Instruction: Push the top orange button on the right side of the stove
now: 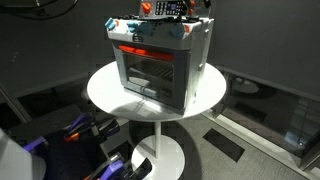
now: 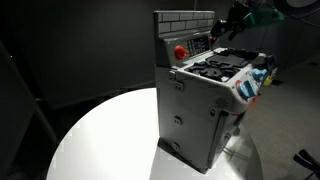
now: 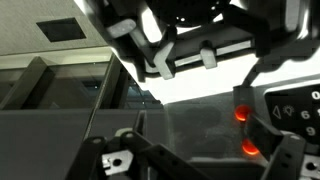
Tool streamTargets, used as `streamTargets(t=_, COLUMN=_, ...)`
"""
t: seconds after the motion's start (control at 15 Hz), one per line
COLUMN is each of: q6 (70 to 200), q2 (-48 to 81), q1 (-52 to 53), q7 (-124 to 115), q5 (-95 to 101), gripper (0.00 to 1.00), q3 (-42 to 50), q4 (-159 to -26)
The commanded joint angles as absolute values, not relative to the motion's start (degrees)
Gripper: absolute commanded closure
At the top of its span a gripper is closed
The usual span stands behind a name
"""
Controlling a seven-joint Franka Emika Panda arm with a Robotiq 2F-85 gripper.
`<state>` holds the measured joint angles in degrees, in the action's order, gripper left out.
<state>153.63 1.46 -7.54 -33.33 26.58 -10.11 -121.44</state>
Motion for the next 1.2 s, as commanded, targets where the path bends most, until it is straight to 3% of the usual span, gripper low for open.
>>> streamTargets(t=0.0, q6=153.9, q2=-0.5, q1=-7.2, q7=-33.6, q5=26.3, gripper=0.00, q3=-10.4, q4=-122.3)
streamTargets(t=0.6, q6=149.2, q2=-9.4, q1=-0.2, q7=-25.0, q5=13.0, gripper=0.00, q3=-6.1, q4=-129.5)
streamTargets(t=1.13, q6=131.2, q2=-17.9, q1=0.5, q7=-17.5, q5=6.1, gripper=0.00, q3=-5.9, q4=-131.4)
